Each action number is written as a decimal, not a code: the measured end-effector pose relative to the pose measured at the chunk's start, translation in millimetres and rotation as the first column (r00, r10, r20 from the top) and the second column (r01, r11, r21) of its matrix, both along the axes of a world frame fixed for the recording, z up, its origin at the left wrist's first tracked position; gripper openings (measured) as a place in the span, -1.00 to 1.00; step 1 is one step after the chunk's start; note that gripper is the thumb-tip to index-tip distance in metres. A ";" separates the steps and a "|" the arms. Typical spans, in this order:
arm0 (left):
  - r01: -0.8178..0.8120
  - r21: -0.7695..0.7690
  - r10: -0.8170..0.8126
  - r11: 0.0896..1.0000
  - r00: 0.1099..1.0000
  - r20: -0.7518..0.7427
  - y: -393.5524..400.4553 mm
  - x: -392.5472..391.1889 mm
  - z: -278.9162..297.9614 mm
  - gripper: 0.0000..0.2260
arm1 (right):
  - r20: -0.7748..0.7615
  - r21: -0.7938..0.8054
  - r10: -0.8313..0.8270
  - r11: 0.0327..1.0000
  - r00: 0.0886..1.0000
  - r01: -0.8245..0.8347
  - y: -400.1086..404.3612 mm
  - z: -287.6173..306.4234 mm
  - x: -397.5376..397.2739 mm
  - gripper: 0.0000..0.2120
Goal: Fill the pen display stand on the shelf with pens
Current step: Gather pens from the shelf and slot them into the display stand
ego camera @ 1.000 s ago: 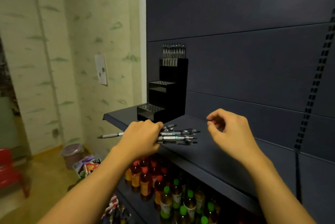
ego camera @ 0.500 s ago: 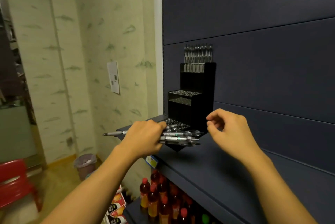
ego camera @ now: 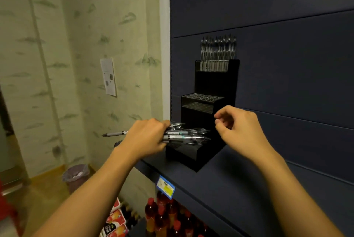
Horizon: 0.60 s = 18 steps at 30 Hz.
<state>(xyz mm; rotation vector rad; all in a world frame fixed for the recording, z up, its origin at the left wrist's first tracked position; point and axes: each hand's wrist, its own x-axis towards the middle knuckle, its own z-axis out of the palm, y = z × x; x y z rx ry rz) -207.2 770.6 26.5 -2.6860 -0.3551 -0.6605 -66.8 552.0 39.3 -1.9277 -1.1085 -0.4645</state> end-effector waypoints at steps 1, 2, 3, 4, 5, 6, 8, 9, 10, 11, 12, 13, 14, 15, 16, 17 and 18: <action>0.018 -0.001 -0.018 1.000 1.000 0.003 7.1 1.5 0.1 -0.86 | 0.005 0.001 -0.018 1.000 1.000 0.018 4.5 1.3 -0.6 -0.86; 0.036 0.001 -0.036 0.999 0.999 0.007 15.3 3.0 0.7 -0.86 | 0.011 0.004 -0.037 0.999 0.999 0.037 9.8 2.6 -1.7 -0.86; 0.055 0.000 -0.055 0.998 0.998 0.015 24.2 4.6 1.6 -0.87 | 0.016 0.006 -0.055 0.998 0.998 0.055 15.1 3.9 -3.1 -0.86; 0.074 -0.004 -0.074 0.997 0.997 0.023 33.5 6.1 2.6 -0.87 | 0.019 0.008 -0.073 0.997 0.997 0.072 20.6 5.2 -5.3 -0.86; 0.094 -0.011 -0.094 0.996 0.995 0.029 43.4 7.6 3.3 -0.87 | 0.020 0.010 -0.090 0.996 0.996 0.090 26.6 6.6 -7.7 -0.86; 0.113 -0.018 -0.113 0.993 0.993 0.032 52.9 8.9 4.2 -0.87 | 0.022 0.013 -0.109 0.994 0.994 0.109 32.7 8.0 -10.4 -0.86; 0.157 -0.025 -0.156 0.987 0.987 0.030 71.7 12.1 8.0 -0.87 | 0.022 0.025 -0.154 0.988 0.988 0.153 45.9 10.9 -16.6 -0.86; 0.179 -0.023 -0.179 0.984 0.984 0.026 81.3 14.8 10.4 -0.87 | 0.019 0.036 -0.178 0.984 0.984 0.177 52.3 12.2 -19.9 -0.86; 0.202 -0.020 -0.201 0.979 0.979 0.026 90.1 17.6 13.6 -0.86 | 0.018 0.048 -0.201 0.979 0.979 0.200 58.3 13.4 -22.9 -0.86; 0.222 -0.016 -0.221 0.975 0.975 0.026 98.8 20.8 16.7 -0.86 | 0.019 0.061 -0.225 0.973 0.974 0.224 64.1 14.4 -25.5 -0.86; 0.242 -0.009 -0.242 0.970 0.970 0.030 106.5 24.2 20.3 -0.86 | 0.021 0.074 -0.250 0.966 0.968 0.247 69.2 15.6 -27.7 -0.86; 0.263 -0.006 -0.262 0.965 0.964 0.034 113.6 27.8 23.7 -0.85 | 0.024 0.083 -0.275 0.959 0.961 0.272 73.8 17.2 -29.6 -0.87; 0.284 -0.005 -0.284 0.959 0.958 0.040 119.5 31.5 26.9 -0.85 | 0.030 0.090 -0.301 0.950 0.953 0.297 77.8 19.1 -31.5 -0.88; 0.308 -0.003 -0.307 0.951 0.950 0.047 124.3 35.2 29.5 -0.85 | 0.039 0.095 -0.325 0.943 0.945 0.320 81.4 20.9 -33.4 -0.88; 0.335 -0.001 -0.334 0.942 0.941 0.055 128.0 39.0 31.9 -0.85 | 0.051 0.099 -0.343 0.936 0.938 0.337 84.9 23.0 -35.1 -0.88; 0.362 0.004 -0.362 0.932 0.930 0.065 130.6 43.0 34.3 -0.85 | 0.061 0.103 -0.357 0.931 0.932 0.350 88.2 25.2 -36.2 -0.88; 0.387 0.012 -0.386 0.922 0.919 0.078 132.0 47.1 37.1 -0.85 | 0.071 0.107 -0.368 0.927 0.927 0.360 91.2 27.7 -36.9 -0.87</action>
